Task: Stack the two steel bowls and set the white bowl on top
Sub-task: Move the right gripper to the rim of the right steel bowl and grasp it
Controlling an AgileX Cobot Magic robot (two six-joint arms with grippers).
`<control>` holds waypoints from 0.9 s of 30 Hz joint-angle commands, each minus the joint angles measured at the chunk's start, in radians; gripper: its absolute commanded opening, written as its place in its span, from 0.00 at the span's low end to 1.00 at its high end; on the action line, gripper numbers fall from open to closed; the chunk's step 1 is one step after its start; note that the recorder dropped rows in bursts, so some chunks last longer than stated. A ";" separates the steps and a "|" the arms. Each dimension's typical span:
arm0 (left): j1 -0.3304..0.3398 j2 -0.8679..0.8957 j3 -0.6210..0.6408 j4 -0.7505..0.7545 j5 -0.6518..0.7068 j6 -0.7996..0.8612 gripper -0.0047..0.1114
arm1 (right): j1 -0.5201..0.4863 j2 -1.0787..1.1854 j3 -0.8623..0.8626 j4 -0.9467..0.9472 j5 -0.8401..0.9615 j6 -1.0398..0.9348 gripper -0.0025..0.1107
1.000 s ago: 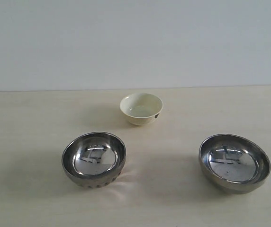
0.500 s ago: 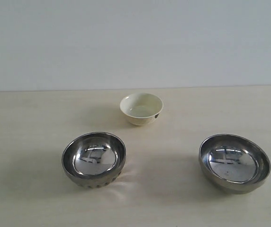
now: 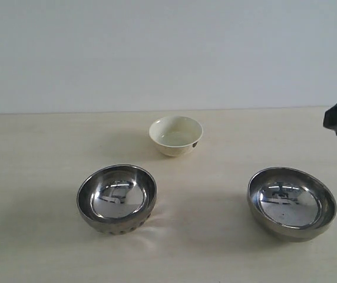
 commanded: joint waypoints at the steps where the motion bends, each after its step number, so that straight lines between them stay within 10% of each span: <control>1: -0.005 -0.003 0.003 0.000 -0.008 -0.005 0.07 | -0.001 0.132 -0.008 -0.001 -0.017 0.044 0.95; 27: -0.005 -0.003 0.003 0.000 -0.008 -0.005 0.07 | -0.001 0.645 -0.008 -0.003 -0.157 0.100 0.95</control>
